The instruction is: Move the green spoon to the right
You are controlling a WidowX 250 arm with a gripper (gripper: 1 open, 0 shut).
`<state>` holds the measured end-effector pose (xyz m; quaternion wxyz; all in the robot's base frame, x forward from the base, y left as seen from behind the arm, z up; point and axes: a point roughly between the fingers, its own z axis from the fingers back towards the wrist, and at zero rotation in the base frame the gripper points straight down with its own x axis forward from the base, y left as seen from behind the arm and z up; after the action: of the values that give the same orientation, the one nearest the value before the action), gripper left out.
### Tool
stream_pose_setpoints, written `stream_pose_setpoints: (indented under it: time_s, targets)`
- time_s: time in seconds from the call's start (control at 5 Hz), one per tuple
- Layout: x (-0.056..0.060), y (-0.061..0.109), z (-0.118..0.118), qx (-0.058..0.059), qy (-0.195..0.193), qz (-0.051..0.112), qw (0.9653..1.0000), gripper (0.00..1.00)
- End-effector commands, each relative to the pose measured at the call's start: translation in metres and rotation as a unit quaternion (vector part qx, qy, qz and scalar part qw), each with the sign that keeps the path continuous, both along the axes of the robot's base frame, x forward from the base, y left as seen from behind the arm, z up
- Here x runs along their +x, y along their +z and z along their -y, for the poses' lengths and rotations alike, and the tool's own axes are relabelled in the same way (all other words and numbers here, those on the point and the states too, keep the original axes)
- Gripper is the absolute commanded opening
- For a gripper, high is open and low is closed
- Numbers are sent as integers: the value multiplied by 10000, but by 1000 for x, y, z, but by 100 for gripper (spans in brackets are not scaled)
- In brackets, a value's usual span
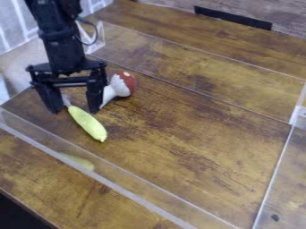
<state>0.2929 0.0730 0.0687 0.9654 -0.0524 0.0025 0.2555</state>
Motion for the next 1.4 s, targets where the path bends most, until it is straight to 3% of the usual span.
stream_pose_setpoints:
  time_s: [0.0, 0.4, 0.6, 0.8, 1.0, 1.2]
  targets:
    - [14, 7, -12, 75, 766, 303, 9966, 100]
    - [30, 3, -7, 39, 682, 274, 9973, 100]
    - [31, -10, -3, 28, 819, 235, 9964, 100]
    - [31, -23, 2, 14, 927, 209, 9955, 100]
    - [24, -31, 5, -16, 1032, 195, 9945, 100]
    - [17, -28, 4, -52, 1258, 198, 9918, 100]
